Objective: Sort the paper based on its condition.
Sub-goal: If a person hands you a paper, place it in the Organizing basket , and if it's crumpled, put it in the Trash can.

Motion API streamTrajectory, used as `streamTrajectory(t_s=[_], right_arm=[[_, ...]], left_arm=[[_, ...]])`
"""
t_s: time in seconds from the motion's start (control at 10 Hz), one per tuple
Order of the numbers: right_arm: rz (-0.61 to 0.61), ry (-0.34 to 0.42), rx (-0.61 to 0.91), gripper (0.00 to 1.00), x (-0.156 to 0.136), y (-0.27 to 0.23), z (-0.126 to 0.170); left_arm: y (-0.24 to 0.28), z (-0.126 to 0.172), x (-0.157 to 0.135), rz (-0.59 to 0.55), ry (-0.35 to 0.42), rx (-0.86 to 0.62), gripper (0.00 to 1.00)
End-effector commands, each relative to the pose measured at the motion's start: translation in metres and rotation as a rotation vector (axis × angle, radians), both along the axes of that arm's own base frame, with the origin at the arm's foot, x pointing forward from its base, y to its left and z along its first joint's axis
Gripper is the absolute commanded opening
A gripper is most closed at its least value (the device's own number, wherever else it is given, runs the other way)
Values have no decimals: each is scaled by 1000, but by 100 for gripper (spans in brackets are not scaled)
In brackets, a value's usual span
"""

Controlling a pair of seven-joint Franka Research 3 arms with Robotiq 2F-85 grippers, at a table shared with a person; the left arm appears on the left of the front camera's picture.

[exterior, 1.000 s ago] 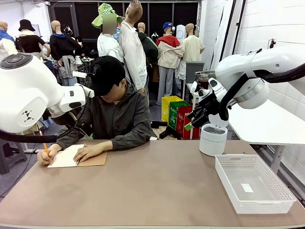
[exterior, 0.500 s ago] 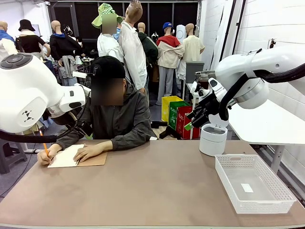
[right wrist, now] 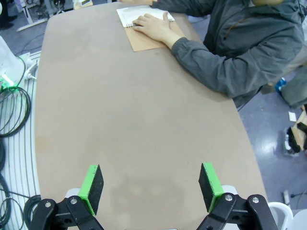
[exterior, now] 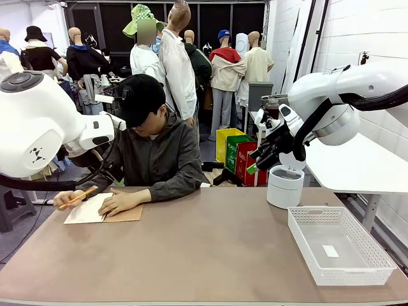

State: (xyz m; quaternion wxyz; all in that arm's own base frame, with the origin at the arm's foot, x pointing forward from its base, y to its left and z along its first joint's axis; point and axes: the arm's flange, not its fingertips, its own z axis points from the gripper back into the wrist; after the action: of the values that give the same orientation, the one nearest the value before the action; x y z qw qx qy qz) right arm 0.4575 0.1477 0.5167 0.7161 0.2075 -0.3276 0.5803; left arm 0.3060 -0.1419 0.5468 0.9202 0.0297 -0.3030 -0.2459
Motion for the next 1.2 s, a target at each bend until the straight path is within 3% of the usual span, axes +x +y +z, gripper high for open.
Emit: streamTrajectory(t_s=[0.0, 1.1], right_arm=[[0, 6, 10, 100, 0, 0, 1], [0, 6, 10, 100, 0, 0, 1]], left_arm=[[1, 0, 0, -9, 1, 8, 100], [1, 0, 0, -9, 1, 8, 100]])
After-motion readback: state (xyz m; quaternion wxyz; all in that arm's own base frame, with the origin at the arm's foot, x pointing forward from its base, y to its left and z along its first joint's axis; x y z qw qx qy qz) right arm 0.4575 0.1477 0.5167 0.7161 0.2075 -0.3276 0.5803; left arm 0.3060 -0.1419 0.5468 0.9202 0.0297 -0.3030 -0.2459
